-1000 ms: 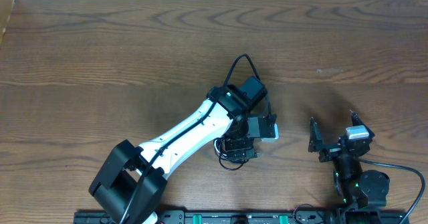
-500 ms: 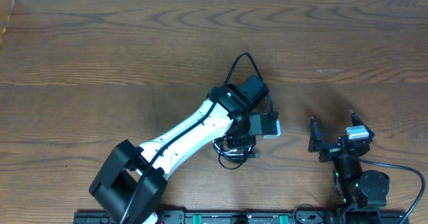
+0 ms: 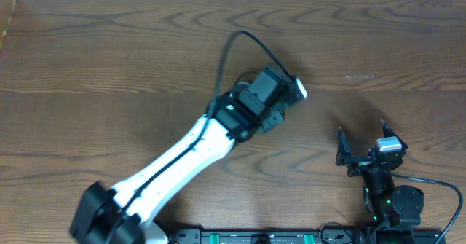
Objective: Untangle cables
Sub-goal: 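Grasp the cable bundle with the left gripper and lift it, then bring the right gripper to the hanging cables and grasp a strand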
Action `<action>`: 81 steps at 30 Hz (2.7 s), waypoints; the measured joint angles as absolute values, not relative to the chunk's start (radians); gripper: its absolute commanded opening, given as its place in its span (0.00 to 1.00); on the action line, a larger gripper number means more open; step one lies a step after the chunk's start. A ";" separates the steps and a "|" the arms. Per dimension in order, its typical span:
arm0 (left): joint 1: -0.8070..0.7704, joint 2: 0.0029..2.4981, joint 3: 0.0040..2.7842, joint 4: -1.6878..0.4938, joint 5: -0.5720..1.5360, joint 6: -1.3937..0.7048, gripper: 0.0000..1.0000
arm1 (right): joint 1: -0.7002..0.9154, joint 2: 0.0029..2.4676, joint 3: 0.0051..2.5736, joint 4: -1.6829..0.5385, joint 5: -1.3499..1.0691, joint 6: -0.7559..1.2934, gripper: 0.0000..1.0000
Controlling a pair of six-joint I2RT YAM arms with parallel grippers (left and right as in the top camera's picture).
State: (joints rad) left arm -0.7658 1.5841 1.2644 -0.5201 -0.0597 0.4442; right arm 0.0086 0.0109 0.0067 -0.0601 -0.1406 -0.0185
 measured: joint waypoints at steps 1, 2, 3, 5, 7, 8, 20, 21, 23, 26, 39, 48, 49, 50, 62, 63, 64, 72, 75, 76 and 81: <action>-0.747 1.540 1.264 -0.494 -0.076 0.403 0.08 | 0.009 0.011 0.007 -0.060 -0.141 -0.019 0.99; -0.734 1.515 1.264 -0.485 -0.084 0.379 0.07 | 0.009 0.011 0.007 -0.060 -0.141 -0.019 0.99; -0.721 1.493 1.264 -0.480 -0.088 0.353 0.07 | 0.009 0.011 0.007 -0.060 -0.141 -0.019 0.99; -0.687 1.442 1.264 -0.467 -0.093 0.296 0.07 | 0.009 0.011 0.007 -0.060 -0.141 -0.019 0.99; -0.651 1.398 1.264 -0.467 -0.100 0.242 0.07 | 0.009 0.011 0.007 -0.060 -0.141 -0.019 0.99; -0.633 1.378 1.264 -0.467 -0.104 0.215 0.08 | 0.009 0.011 0.007 -0.060 -0.141 -0.019 0.99; -0.495 1.320 1.264 -0.437 -0.111 -0.117 0.07 | 0.009 0.011 0.007 -0.060 -0.141 -0.019 0.99; -0.493 1.320 1.264 -0.437 -0.111 -0.143 0.07 | 0.009 0.011 0.007 -0.060 -0.141 -0.019 0.99; -0.493 1.320 1.264 -0.437 -0.111 -0.192 0.08 | 0.009 0.011 0.007 -0.060 -0.141 -0.019 0.99; -0.493 1.320 1.264 -0.438 -0.110 -0.291 0.07 | 0.009 0.011 0.007 -0.060 -0.141 -0.019 0.99; -0.493 1.320 1.264 -0.430 0.035 -0.551 0.07 | 0.009 0.011 0.015 0.089 -0.244 0.101 0.99; -0.492 1.321 1.264 -0.313 0.382 -0.411 0.08 | 0.009 0.202 0.336 -0.197 -0.311 0.156 0.99; -0.492 1.321 1.264 -0.308 0.408 -0.397 0.07 | 0.009 0.245 0.384 -0.221 -0.321 0.156 0.99; -0.492 1.321 1.264 -0.304 0.436 -0.383 0.08 | 0.009 0.292 0.437 -0.257 -0.329 0.155 0.99; -0.338 1.320 1.264 -0.220 0.818 -0.324 0.07 | 0.009 0.644 0.626 -0.124 -0.662 0.160 0.99; -0.313 1.320 1.264 -0.215 0.859 -0.325 0.07 | 0.009 0.656 0.626 -0.086 -0.693 0.168 0.99; -0.288 1.320 1.264 -0.212 0.898 -0.326 0.07 | 0.009 0.667 0.626 -0.044 -0.718 0.182 0.99; -0.214 1.320 1.264 -0.109 1.108 -0.396 0.07 | 0.009 0.793 0.632 0.133 -0.789 0.328 0.95; -0.214 1.319 1.264 -0.073 1.174 -0.407 0.07 | 0.009 0.883 0.633 0.162 -0.793 0.395 0.92; -0.214 1.319 1.264 -0.070 1.188 -0.408 0.07 | 0.009 0.913 0.633 0.171 -0.796 0.412 0.92; -0.214 1.319 1.264 -0.063 1.229 -0.416 0.07 | 0.033 1.056 0.633 0.319 -0.852 0.466 0.90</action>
